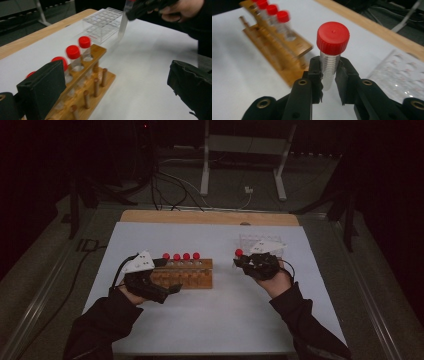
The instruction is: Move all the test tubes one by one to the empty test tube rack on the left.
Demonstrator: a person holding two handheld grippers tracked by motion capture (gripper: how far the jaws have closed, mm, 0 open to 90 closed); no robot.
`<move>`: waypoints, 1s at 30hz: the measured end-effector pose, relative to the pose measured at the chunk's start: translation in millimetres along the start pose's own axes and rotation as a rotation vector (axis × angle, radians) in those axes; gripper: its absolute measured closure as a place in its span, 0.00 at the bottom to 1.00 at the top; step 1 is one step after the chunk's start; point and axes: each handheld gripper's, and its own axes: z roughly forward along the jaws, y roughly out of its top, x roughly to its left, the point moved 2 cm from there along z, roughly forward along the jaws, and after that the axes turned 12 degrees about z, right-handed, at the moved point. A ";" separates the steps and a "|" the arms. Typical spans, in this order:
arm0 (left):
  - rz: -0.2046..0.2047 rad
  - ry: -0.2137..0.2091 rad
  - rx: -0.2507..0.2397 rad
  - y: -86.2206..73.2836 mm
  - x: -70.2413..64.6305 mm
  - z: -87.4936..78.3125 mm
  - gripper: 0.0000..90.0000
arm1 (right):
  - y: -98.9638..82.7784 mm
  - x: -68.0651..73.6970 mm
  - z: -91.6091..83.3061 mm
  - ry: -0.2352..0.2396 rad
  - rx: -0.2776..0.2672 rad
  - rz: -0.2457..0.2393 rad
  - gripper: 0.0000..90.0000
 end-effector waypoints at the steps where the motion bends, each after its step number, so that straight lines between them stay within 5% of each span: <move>1: 0.006 -0.008 0.001 1.3 -1.2 0.7 0.03 | -2.0 2.9 0.1 0.008 0.004 -0.005 0.83; 21: 0.076 -0.110 -0.010 25.8 -26.1 24.6 0.06 | -29.6 51.1 7.4 0.158 0.083 -0.068 0.83; 30: 0.111 -0.146 -0.022 34.5 -35.8 34.8 0.15 | -32.8 65.3 8.5 0.197 0.094 -0.091 0.83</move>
